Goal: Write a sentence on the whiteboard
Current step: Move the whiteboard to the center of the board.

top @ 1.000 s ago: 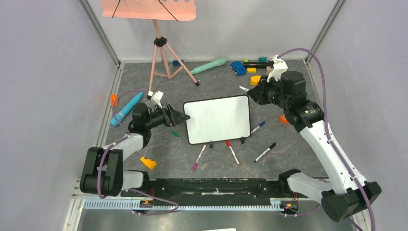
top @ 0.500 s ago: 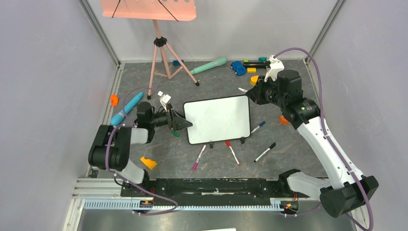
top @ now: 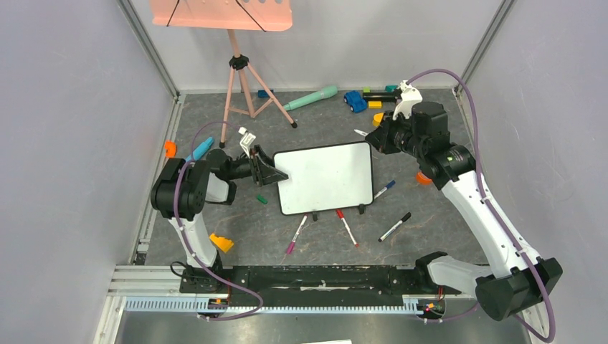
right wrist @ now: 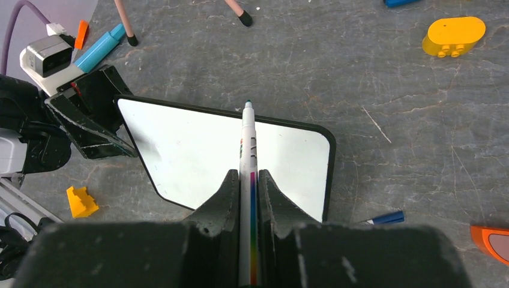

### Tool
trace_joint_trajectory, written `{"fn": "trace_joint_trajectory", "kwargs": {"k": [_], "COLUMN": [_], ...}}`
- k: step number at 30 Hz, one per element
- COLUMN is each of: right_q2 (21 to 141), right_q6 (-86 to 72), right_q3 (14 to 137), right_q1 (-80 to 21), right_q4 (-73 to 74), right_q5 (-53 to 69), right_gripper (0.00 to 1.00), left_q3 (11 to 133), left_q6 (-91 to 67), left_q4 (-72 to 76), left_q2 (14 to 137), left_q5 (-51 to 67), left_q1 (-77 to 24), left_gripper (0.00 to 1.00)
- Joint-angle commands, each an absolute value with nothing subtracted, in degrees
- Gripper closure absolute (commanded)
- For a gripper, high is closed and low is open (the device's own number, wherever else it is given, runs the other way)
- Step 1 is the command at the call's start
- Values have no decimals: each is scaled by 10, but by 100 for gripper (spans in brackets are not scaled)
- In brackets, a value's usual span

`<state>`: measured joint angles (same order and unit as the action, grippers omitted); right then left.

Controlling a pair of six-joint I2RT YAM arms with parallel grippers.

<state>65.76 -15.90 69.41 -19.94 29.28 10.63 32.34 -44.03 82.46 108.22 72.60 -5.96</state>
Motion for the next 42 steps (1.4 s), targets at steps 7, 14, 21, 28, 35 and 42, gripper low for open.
{"fn": "trace_joint_trajectory", "kwargs": {"k": [7,14,21,28,35,42], "right_q2": [654,656,656,650,643,636], "right_q6": [-162,-163,-163,-162,-159,-156], "right_q3": [718,719,719,717,715,715], "right_q1": [-201,-201,-201,-201,-202,-201], "right_q4": [279,279,279,280,281,288], "right_q5": [100,102,106,106,102,93], "right_gripper": [100,100,100,100,100,100], "left_q3": [341,335,333,346,364,374], "left_q6": [-442,-439,-441,-440,-442,-425], "left_q4": [892,892,891,892,892,892], "left_q2": [1103,1103,1106,1109,1118,1126], "left_q5": [786,784,781,756,723,683], "left_q1": [-58,-58,-59,-58,-58,-59], "left_gripper": [36,74,86,98,98,98]}}
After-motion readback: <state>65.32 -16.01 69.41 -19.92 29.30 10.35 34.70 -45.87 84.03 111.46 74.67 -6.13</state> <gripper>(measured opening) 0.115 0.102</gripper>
